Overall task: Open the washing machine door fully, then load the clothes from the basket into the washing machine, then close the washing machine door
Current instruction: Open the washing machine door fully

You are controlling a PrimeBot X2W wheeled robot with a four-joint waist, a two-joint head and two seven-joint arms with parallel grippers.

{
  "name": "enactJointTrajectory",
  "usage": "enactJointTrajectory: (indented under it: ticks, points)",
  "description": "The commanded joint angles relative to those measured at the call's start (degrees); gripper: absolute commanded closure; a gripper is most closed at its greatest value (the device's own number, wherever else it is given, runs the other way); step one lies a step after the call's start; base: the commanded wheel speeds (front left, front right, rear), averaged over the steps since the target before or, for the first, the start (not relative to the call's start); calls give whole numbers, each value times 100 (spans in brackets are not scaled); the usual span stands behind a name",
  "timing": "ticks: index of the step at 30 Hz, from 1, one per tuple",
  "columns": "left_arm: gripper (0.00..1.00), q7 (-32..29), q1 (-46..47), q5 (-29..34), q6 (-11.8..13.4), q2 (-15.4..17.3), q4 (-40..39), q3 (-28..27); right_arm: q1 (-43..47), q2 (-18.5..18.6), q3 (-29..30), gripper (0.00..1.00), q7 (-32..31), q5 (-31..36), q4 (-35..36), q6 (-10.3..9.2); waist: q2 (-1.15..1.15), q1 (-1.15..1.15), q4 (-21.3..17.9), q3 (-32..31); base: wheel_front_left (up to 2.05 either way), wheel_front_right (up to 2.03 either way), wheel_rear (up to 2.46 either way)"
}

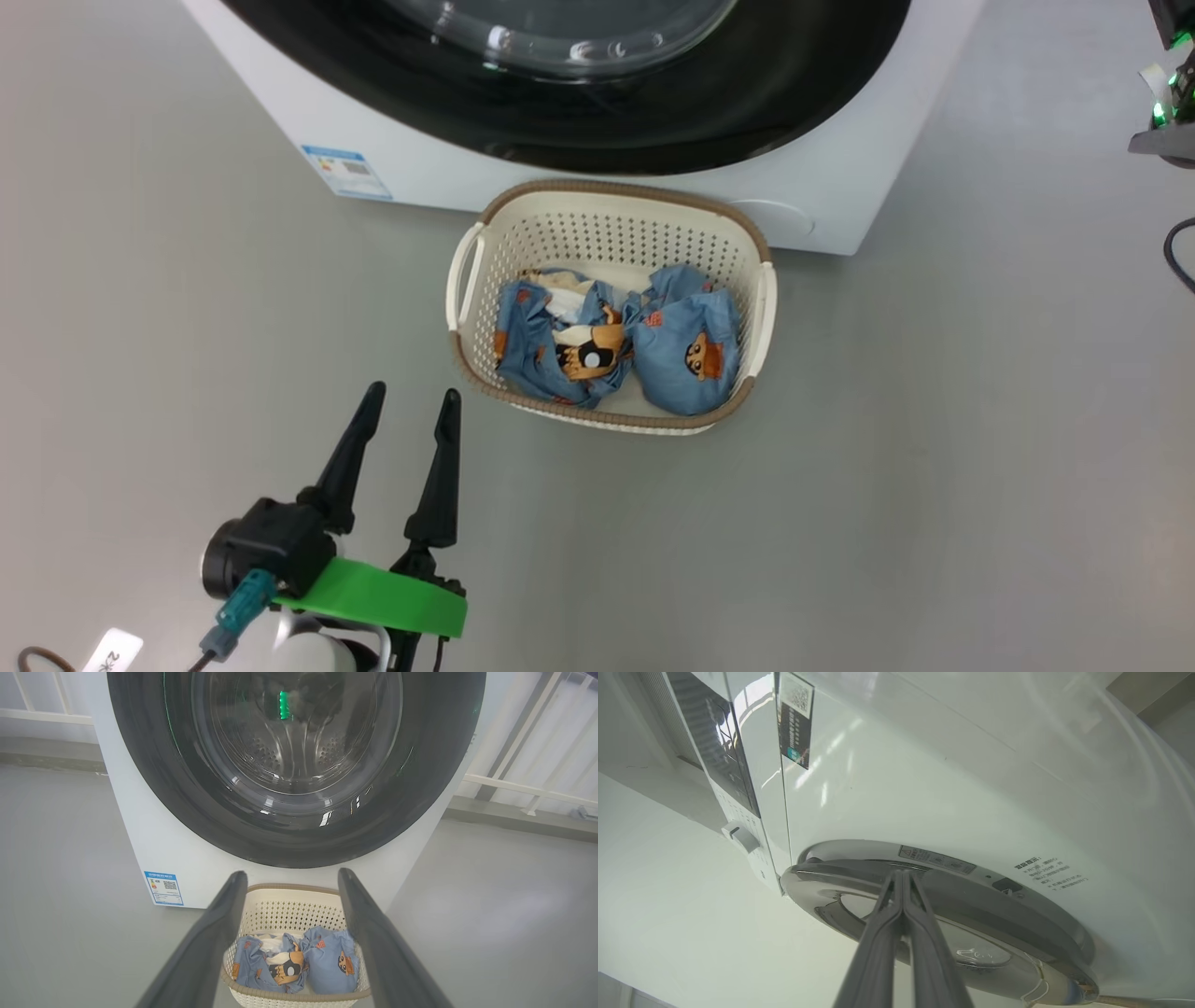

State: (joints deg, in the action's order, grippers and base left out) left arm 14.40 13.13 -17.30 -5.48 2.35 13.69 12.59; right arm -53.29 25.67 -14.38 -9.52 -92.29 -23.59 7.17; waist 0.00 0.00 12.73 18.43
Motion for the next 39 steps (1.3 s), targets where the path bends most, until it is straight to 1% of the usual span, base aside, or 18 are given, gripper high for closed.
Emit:
enactJointTrajectory:
  ticks: [1,6,14,25,39]
  points:
    - [0,60,146,-33,20,53,-149,-139,-146,34,-44,100,-159,-27,68,32,0,0,139,149,0,0,0]
    - [0,60,208,-67,38,53,-158,-26,-433,-3,31,100,-750,-231,-190,32,0,0,233,267,0,0,0]
    - [0,60,246,-139,66,53,-211,150,-782,-66,153,100,-1182,-162,-479,32,0,0,383,441,0,0,0]
    - [0,60,446,-305,118,53,-310,379,-1394,-39,94,100,-1305,216,-620,32,0,0,602,899,0,0,0]
    - [0,60,614,-478,193,53,-404,530,-1756,16,-138,100,-1351,428,-761,32,0,0,801,1164,0,0,0]
